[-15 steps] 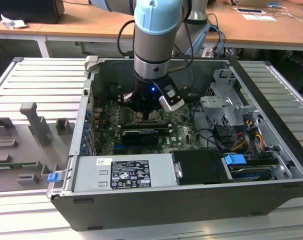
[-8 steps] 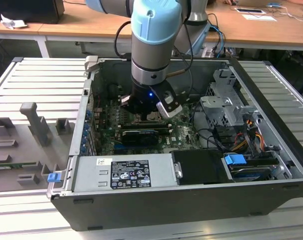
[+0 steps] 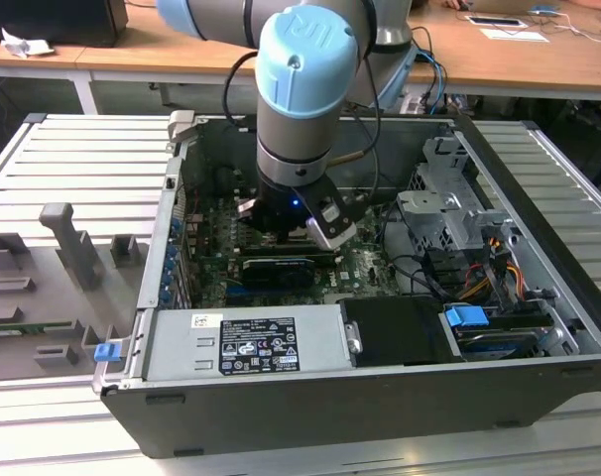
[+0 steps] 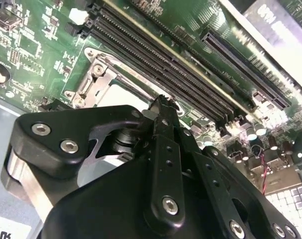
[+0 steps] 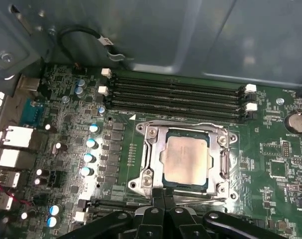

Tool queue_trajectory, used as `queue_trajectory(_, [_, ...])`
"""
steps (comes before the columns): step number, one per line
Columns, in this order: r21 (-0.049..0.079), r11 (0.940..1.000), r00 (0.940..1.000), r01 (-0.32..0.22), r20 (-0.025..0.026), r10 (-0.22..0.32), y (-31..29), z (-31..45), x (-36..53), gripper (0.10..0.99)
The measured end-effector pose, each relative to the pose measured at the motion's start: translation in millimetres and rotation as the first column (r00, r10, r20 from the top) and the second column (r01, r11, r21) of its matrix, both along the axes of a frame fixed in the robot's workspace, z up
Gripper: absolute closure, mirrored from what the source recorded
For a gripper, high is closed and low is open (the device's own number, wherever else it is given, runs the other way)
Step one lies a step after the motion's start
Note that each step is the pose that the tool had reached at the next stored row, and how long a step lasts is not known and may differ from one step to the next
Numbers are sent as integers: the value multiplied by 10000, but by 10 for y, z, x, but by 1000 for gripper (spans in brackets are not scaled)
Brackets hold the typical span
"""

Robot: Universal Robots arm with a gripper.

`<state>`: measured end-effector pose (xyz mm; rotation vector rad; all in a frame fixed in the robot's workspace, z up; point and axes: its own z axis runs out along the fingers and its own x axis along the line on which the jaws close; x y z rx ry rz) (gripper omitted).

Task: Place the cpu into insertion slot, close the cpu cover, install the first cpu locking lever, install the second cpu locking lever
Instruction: 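Install the second cpu locking lever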

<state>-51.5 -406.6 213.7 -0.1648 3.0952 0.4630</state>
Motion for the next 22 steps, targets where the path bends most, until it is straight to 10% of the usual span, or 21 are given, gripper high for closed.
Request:
queue_trajectory(12, [1041, 9946, 10000, -12, 0, 12, -153, -116, -173, 980])
queue_trajectory(22, [1278, 9918, 10000, -19, -1, 19, -141, -225, -219, 980])
